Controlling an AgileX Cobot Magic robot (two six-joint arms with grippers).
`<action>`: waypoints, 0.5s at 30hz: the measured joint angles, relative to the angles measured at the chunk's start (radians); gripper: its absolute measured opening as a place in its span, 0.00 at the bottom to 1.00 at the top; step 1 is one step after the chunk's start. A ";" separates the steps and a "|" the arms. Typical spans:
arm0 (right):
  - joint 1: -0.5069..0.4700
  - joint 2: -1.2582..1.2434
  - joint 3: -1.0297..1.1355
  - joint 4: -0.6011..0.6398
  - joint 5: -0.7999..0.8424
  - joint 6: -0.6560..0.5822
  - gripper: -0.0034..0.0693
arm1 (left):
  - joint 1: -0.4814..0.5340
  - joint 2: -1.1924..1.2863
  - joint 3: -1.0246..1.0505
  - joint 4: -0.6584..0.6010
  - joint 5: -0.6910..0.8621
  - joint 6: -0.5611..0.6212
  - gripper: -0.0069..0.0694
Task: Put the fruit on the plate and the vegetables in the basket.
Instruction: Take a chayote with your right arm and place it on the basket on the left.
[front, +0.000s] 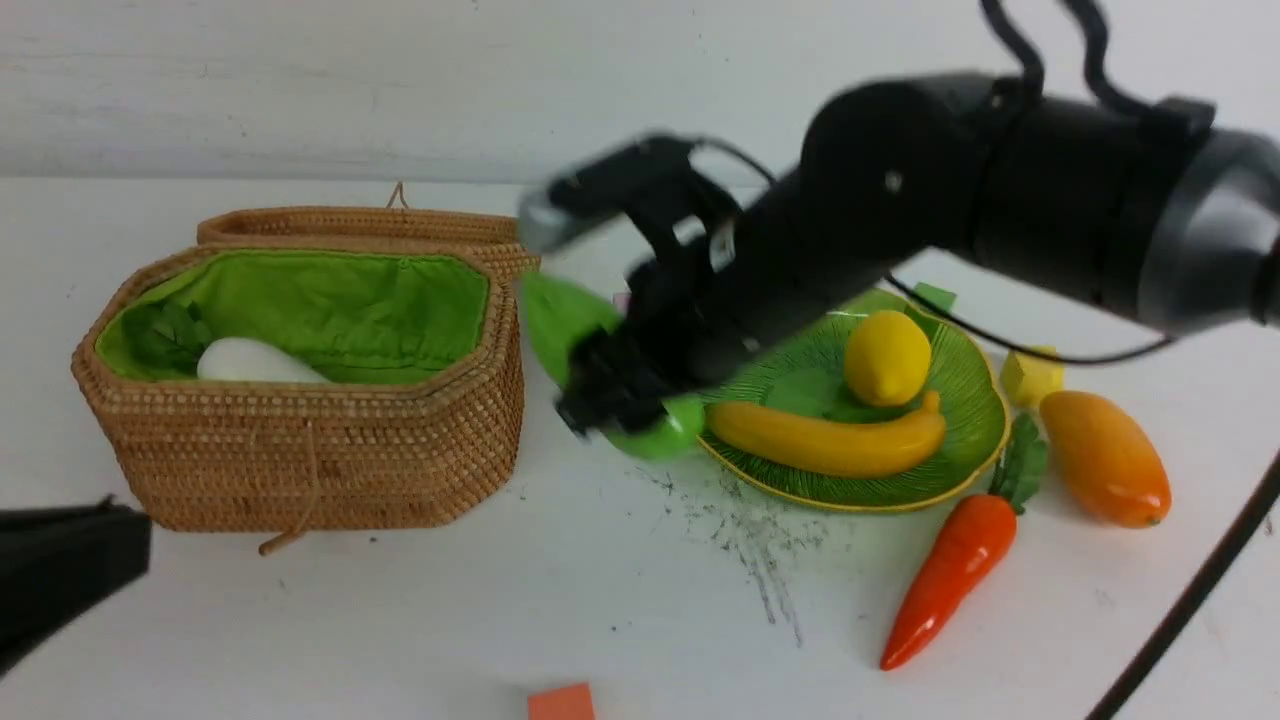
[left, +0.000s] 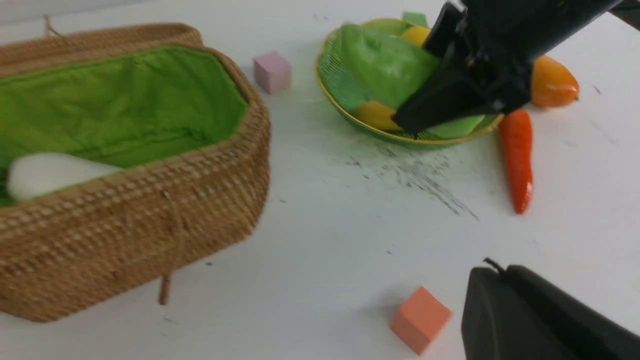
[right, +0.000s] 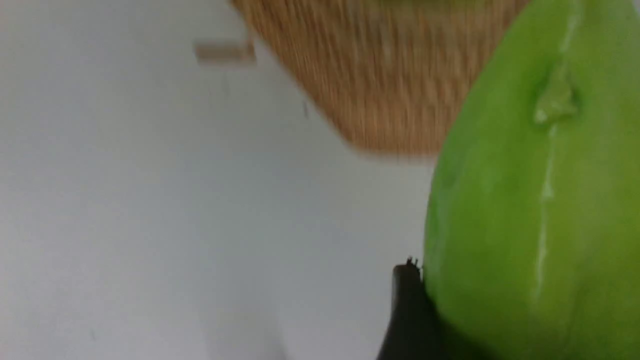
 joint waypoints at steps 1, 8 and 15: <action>0.007 0.011 -0.043 0.015 -0.026 -0.022 0.64 | 0.000 -0.004 0.000 0.053 -0.002 -0.032 0.08; 0.045 0.239 -0.349 0.179 -0.260 -0.233 0.64 | 0.000 -0.035 0.000 0.343 -0.005 -0.331 0.08; 0.049 0.477 -0.480 0.217 -0.446 -0.386 0.67 | 0.000 -0.035 0.000 0.366 -0.005 -0.395 0.08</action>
